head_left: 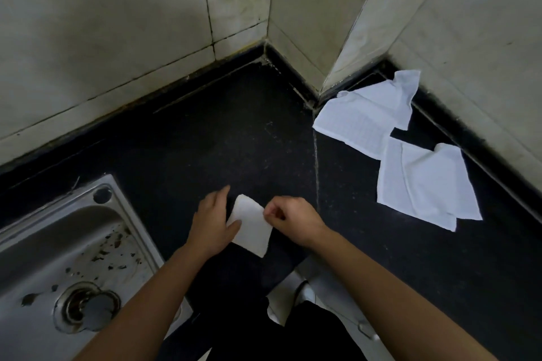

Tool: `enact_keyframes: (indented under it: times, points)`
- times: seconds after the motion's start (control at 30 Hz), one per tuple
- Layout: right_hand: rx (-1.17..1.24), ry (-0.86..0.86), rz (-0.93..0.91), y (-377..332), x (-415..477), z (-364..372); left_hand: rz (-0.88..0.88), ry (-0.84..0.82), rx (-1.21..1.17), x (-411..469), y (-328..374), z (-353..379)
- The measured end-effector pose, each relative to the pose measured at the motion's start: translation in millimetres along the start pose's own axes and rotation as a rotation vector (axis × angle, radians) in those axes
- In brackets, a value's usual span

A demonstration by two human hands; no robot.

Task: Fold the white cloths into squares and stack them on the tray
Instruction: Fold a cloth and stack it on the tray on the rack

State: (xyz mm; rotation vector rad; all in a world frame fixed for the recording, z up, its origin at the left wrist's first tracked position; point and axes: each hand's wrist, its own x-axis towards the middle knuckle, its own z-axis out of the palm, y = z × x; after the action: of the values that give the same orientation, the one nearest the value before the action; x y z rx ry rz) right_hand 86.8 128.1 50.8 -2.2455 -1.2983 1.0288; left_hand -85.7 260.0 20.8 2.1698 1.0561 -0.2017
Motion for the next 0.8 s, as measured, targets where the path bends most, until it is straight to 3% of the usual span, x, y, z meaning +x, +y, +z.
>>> enact_keyframes:
  times: [0.13,0.3,0.4,0.53,0.7,0.8]
  points:
    - [-0.152,0.079,-0.152,10,-24,-4,0.19,-0.246,0.095,22,27,-5]
    - [-0.051,0.174,0.037,34,-56,2,0.434,-0.362,0.175,45,47,-7]
    - [0.064,0.221,0.164,47,-78,7,0.426,-0.466,0.026,40,59,-8]
    - [0.333,0.281,0.301,53,-108,10,0.375,-0.526,-0.183,18,82,-5]
    - [1.049,0.405,0.423,53,-153,2,0.194,-0.637,-0.478,-26,131,-3]
    - [1.201,0.556,0.436,54,-195,6,0.119,-0.706,-0.612,-64,161,11]
